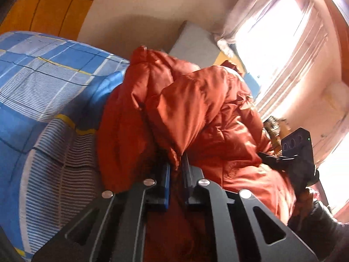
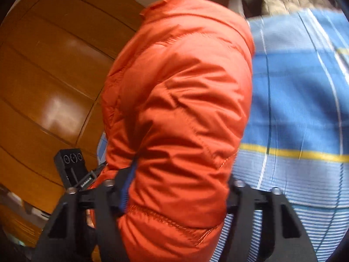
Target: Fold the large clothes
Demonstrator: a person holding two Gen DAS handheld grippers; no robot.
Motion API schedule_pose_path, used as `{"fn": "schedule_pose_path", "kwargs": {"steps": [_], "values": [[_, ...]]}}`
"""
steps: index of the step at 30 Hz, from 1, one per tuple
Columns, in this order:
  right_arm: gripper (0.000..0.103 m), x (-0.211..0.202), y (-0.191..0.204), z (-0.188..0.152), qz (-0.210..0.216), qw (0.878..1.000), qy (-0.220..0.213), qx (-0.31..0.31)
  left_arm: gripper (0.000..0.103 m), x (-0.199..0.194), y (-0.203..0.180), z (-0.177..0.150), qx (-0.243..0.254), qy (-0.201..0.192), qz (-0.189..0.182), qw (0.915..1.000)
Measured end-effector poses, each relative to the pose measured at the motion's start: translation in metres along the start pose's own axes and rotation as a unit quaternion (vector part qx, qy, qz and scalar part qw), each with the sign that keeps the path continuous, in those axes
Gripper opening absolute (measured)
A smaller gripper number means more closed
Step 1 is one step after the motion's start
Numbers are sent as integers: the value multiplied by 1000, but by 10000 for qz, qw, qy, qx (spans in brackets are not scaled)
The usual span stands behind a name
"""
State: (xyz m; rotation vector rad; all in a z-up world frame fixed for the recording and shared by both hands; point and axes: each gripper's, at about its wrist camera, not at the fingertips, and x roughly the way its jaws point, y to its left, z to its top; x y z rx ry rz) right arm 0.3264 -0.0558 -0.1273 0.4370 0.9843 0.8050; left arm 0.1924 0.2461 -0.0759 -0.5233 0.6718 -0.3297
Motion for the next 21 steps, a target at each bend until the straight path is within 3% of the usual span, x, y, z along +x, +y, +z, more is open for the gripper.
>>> {"fn": "schedule_pose_path", "kwargs": {"steps": [5,10,15,21], "values": [[43,-27,34,7,-22,9981,-296,-546,5,-4,-20,14,6,-192,-363,9992],[43,-75,43,5,-122,9950,-569,-811,5,6,-74,30,386,-226,-765,9961],[42,-147,22,-8,-571,9917,-885,-737,6,53,-137,27,667,104,-1190,9906],[42,-221,-33,-35,-1294,9847,-1117,-341,5,137,-207,0,878,793,-1526,9812]]}}
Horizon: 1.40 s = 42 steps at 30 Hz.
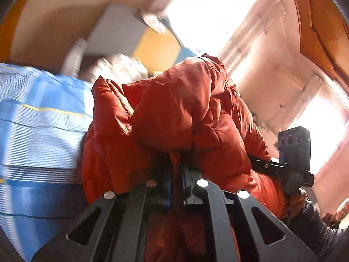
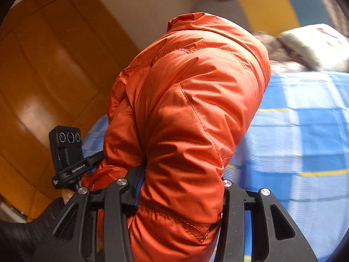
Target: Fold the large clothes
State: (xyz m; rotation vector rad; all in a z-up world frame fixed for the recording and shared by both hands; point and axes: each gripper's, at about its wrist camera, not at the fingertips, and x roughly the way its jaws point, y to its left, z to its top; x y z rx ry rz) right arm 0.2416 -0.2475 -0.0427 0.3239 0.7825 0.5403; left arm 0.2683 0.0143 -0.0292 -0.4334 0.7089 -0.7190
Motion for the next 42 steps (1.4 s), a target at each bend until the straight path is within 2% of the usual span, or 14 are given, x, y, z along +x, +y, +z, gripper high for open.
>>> {"fn": "schedule_pose_path", "kwargs": {"steps": [3,5,8,11,12,13,18,20,24,28,30,34,38,42], "values": [[42,-12,-35,-15,-303,9992,35,248,5,40,-14,-8,82,328,29,9994],[44,-15,-60,-27,-421,9980,97,455,5,63,-20,-16,147,566,231,9980],[54,-15,-80,-47,-528,9960,163,708,6,74,-20,-16,310,717,543,9955],[74,-14,-85,-57,-699,9932,42,933,6,76,-27,-17,600,774,886,9912],[85,-12,-84,-55,-849,9919,-3,948,6,76,-30,-17,652,780,945,9903],[89,-15,-86,-46,-1036,9901,-33,945,7,76,-33,-16,688,768,1052,9891],[90,-36,-50,-37,-2293,9707,-430,574,11,62,-54,-18,815,644,1241,9868],[89,-40,-32,-33,-2627,9614,-657,487,12,54,-61,-17,842,590,1282,9864],[83,-31,-9,-31,-2889,9553,-584,227,14,36,-70,-11,934,357,1271,9868],[83,-20,14,-41,-3096,9496,-485,-50,22,18,-84,2,957,46,1113,9892],[83,-15,12,-43,-3107,9494,-450,-42,23,20,-91,9,1017,-6,1014,9896],[83,-16,14,-42,-3138,9485,-431,-8,26,44,-97,19,1009,116,985,9899],[83,-7,16,-46,-3289,9435,-403,-78,28,74,-88,17,885,373,1269,9873],[83,2,17,-47,-3441,9383,-320,-121,29,82,-80,6,1002,408,1491,9829]]}}
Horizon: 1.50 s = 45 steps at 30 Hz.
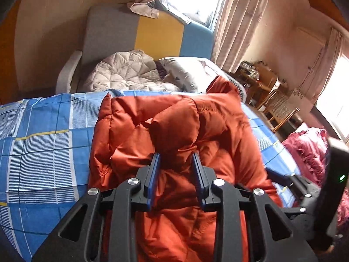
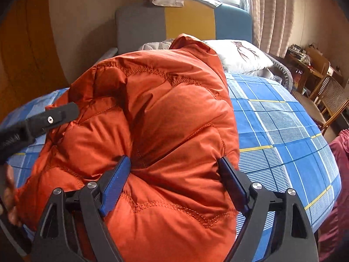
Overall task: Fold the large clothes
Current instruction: 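Lower the folded jacket onto the bed with both grippers and open them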
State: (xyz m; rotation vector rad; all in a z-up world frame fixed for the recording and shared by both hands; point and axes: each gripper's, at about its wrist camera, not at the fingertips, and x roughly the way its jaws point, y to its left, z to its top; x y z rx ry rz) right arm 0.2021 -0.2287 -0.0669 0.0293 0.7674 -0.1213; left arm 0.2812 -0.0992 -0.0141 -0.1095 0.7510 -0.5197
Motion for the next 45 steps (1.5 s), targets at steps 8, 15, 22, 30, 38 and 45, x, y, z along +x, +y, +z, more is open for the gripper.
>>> {"fn": "schedule_pose_path", "kwargs": {"steps": [8,15,22,30,38,45], "values": [[83,6,16,-7,-228,9997,-6,-74,29,7,11,-18,-44,-61,47,10000],[83,12,21,-10,-251,9997,-12,-77,29,13,14,-27,-89,-142,6,9999],[83,24,23,-11,-225,9997,80,-61,28,22,21,-32,-166,-174,-34,9997],[83,22,34,-10,-521,9985,61,-126,25,25,30,-41,-419,-229,-122,9988],[93,-16,34,-17,-613,9975,-179,302,62,-22,13,-43,-330,-435,256,9982],[95,-41,29,-30,-527,9969,-320,497,71,-57,6,-54,-328,-597,541,9962]]}}
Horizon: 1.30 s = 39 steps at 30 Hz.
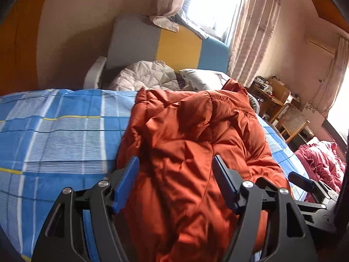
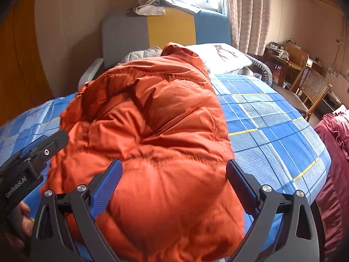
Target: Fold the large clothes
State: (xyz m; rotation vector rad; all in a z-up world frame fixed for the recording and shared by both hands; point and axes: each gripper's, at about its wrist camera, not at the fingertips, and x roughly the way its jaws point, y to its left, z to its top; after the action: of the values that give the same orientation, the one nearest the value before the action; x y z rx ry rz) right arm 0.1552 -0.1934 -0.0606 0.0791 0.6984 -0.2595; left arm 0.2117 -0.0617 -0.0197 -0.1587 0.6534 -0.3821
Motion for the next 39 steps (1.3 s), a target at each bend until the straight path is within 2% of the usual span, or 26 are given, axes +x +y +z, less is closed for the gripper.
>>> {"fn": "schedule_pose_path", "kwargs": {"steps": [4,10,16,24,27,39], "values": [[100,-18,-3,-6,-11,9999,-104,48,82,-20,-1,-6,3,-89,182,9998],[100,-48,-4,-17,-138,9995,-291,5,100,-52,-7,-25,44,-237,466,9986],[100,-76,-6,-38,-308,9984,-464,-74,101,-83,-14,-48,262,-292,597,9974],[100,-96,-14,-68,-424,9985,-322,-116,101,-108,-9,-75,336,-221,758,9963],[100,-100,-14,-76,-426,9985,-321,-107,101,-114,-6,-81,321,-164,927,9950],[100,-114,-7,-77,-435,9974,-548,-147,101,-132,-9,-83,397,-410,1285,9901]]}}
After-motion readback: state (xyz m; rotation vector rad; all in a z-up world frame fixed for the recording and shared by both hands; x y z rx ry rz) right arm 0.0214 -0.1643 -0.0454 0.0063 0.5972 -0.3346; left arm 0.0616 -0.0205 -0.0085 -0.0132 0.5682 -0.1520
